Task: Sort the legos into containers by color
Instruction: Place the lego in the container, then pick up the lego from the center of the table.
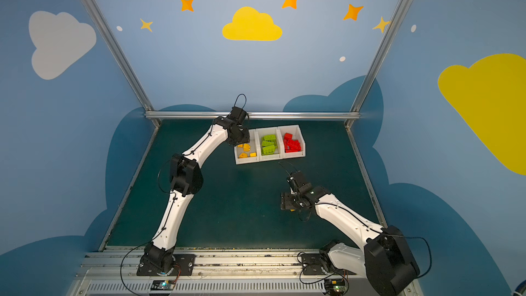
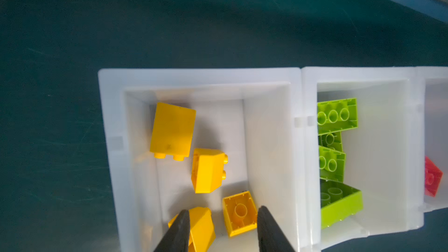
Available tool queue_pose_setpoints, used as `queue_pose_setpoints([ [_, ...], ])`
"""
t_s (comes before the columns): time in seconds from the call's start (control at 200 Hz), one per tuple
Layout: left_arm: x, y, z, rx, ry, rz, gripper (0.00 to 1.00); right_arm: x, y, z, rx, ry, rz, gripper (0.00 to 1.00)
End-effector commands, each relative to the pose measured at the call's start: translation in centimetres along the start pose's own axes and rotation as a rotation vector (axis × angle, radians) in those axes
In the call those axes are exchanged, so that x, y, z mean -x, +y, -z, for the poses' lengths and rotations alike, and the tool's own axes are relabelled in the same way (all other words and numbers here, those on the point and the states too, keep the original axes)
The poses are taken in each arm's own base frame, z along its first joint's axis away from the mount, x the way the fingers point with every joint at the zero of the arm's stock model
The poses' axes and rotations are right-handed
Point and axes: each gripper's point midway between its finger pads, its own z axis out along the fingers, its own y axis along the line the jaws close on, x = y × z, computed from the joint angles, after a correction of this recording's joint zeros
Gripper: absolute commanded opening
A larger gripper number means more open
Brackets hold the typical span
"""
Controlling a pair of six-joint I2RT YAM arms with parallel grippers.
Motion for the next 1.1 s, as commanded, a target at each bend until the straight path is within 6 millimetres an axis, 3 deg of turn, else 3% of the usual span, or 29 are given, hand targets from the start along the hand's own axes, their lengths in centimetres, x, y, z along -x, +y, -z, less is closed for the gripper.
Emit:
queue_pose_setpoints([
  [0.0,-0.1,-0.1,1.5,0.005,0.007,-0.014,0.5,-0.8,-1.8,-0.6,-0.092,0.028,-0.023,0.8],
  [0.215,0.0,-0.5,6.5,-0.014,-0.06,-0.026,0.53,-0.9,-2.3,-2.0,-0.132,0.077,-0.028,0.8],
  [0.39,-2.3,0.0,10.6,-0.068,-0.115,0.005,0.55,0.2,-1.8,-2.9,-0.145,0.103,-0.012,0.78],
  [0.661,-7.3,3.3,14.9,-0.101,-0.133,0.056,0.55,0.5,-0.8,-3.6,-0.135,0.129,0.029,0.49],
  [0.911,-9.5,6.6,20.3,-0.104,-0.208,0.082,0.56,0.4,-0.1,-4.4,-0.141,0.165,0.064,0.22],
  [1.096,-11.4,10.3,23.0,-0.042,-0.287,0.097,0.56,1.6,2.1,-3.7,-0.101,0.134,0.101,0.19],
])
